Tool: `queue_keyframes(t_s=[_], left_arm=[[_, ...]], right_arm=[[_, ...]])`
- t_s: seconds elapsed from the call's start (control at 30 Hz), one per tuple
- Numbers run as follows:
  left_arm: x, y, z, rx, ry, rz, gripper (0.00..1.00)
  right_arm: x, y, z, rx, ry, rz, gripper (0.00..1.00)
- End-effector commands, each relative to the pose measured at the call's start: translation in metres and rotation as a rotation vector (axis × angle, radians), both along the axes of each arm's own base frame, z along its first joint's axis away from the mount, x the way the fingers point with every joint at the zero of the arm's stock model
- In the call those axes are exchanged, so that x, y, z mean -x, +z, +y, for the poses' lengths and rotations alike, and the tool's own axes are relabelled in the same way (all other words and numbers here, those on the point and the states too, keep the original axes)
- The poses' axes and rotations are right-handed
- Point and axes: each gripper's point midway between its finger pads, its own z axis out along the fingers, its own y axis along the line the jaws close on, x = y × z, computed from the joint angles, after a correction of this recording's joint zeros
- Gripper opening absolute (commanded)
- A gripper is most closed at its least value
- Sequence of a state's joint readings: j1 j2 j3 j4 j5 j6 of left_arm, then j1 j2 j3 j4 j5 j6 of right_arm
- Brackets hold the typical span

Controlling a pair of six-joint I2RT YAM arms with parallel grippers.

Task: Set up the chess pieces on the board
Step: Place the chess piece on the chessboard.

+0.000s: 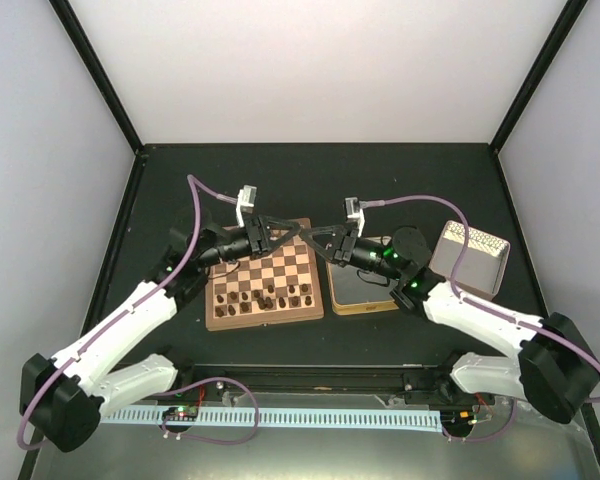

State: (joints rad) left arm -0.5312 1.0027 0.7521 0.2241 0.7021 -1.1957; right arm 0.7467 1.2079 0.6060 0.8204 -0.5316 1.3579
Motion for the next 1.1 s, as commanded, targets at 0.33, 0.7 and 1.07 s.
queue_keyframes(t_s=[0.33, 0.7, 1.07], left_arm=[[-0.022, -0.083, 0.128, -0.679, 0.582, -0.086, 0.71], [0.003, -0.082, 0.186, -0.891, 0.722, -0.145, 0.74], [0.008, -0.079, 0.194, -0.909, 0.744, -0.163, 0.74]], right_arm=[[-0.025, -0.117, -0.006, 0.989, -0.014, -0.052, 0.01], [-0.014, -0.195, 0.030, 1.529, 0.234, -0.143, 0.01], [-0.008, -0.231, 0.056, 1.609, 0.361, -0.153, 0.05]])
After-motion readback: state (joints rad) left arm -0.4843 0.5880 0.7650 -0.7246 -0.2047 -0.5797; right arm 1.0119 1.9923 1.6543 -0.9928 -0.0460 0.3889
